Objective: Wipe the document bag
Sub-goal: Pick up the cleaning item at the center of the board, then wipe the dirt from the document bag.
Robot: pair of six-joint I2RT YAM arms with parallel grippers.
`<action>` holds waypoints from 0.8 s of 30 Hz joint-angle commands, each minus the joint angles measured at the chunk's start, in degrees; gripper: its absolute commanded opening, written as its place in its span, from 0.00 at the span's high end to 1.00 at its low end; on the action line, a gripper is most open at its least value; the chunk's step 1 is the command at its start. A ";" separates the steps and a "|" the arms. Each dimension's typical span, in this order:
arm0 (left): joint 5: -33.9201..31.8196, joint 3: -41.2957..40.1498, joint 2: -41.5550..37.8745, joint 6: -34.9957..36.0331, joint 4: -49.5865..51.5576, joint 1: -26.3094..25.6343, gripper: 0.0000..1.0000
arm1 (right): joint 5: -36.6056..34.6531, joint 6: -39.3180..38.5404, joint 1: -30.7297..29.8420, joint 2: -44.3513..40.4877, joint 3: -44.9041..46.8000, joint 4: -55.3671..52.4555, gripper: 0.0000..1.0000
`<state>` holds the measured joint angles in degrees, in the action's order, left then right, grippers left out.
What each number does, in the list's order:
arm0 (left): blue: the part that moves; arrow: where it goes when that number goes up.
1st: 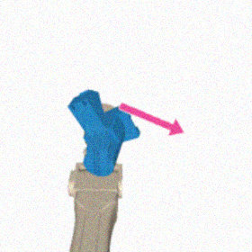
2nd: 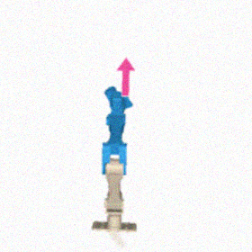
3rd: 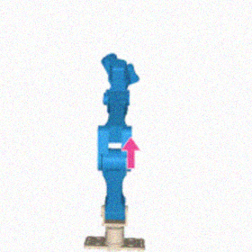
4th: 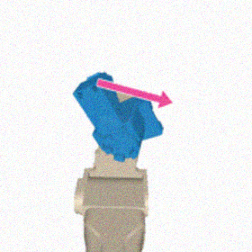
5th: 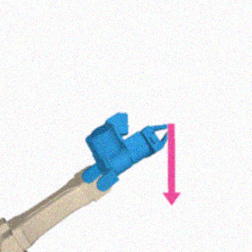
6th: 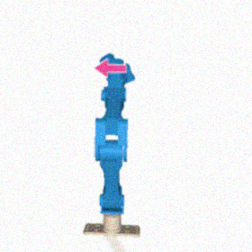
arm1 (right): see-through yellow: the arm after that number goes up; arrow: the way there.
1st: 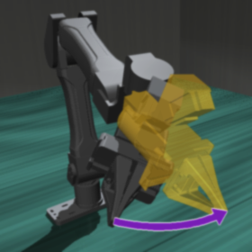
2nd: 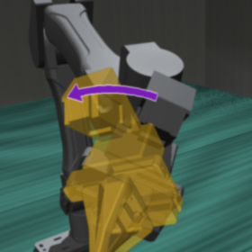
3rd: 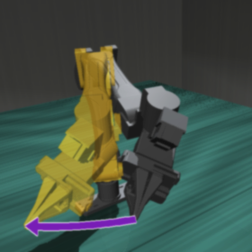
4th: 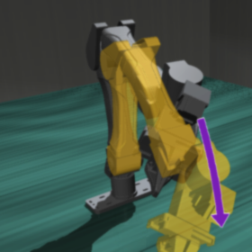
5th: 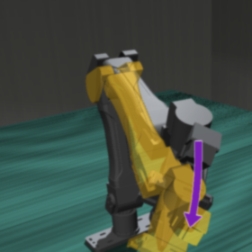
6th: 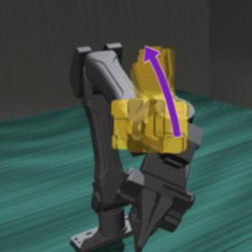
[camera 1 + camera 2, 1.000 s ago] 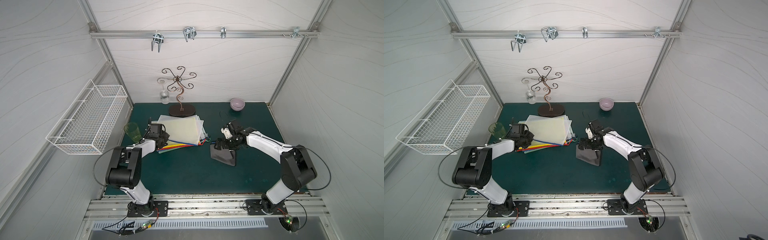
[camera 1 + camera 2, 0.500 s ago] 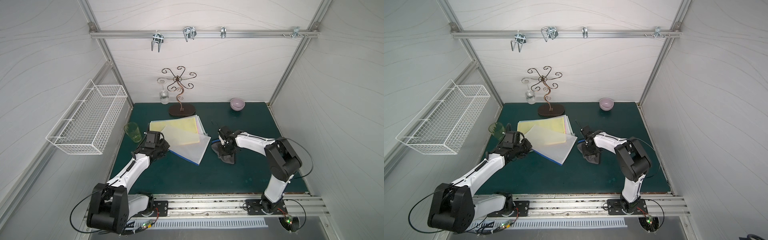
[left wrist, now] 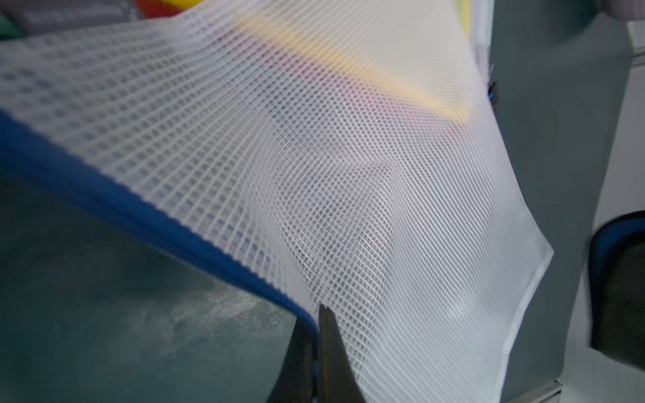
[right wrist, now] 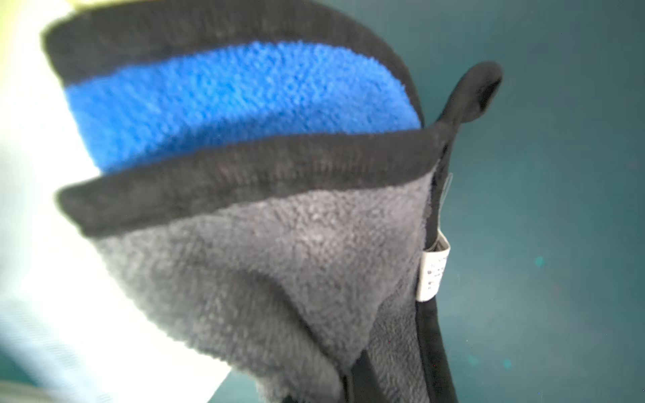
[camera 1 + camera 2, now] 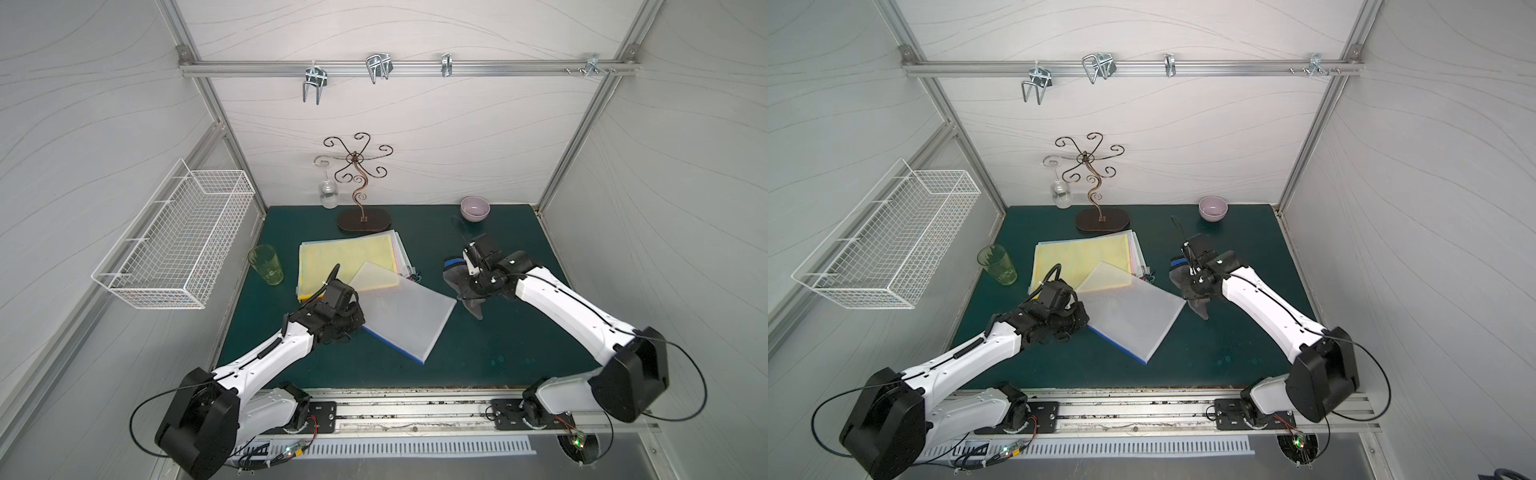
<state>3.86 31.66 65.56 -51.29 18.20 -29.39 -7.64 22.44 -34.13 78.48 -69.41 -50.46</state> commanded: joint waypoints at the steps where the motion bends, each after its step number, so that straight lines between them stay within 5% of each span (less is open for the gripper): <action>1: -3.13 -1.50 2.97 -3.75 -5.09 -3.39 1.00 | 10.83 -2.79 -2.06 1.74 -1.12 -3.58 1.00; 4: -7.28 -2.12 5.31 -6.53 -6.82 -9.68 1.00 | 16.42 -5.07 -8.67 4.75 -0.94 -2.66 1.00; 9: -6.58 -5.34 8.32 -9.50 -11.98 -11.13 1.00 | 33.64 -0.53 -13.85 9.92 4.32 6.11 1.00; 16: -6.24 -7.96 7.35 -9.25 -14.18 -10.30 1.00 | 38.42 8.70 -20.63 20.23 10.07 14.30 1.00; 20: -5.48 -9.78 6.22 -9.15 -15.14 -9.09 1.00 | 29.56 8.10 -19.84 25.83 10.88 8.82 1.00; 24: -4.92 -13.24 3.66 -10.80 -17.82 -7.12 1.00 | 12.00 14.54 -11.89 17.73 17.36 2.47 1.00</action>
<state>1.23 20.88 70.24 -60.16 0.43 -38.30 22.83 31.22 -51.79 100.49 -57.08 -39.62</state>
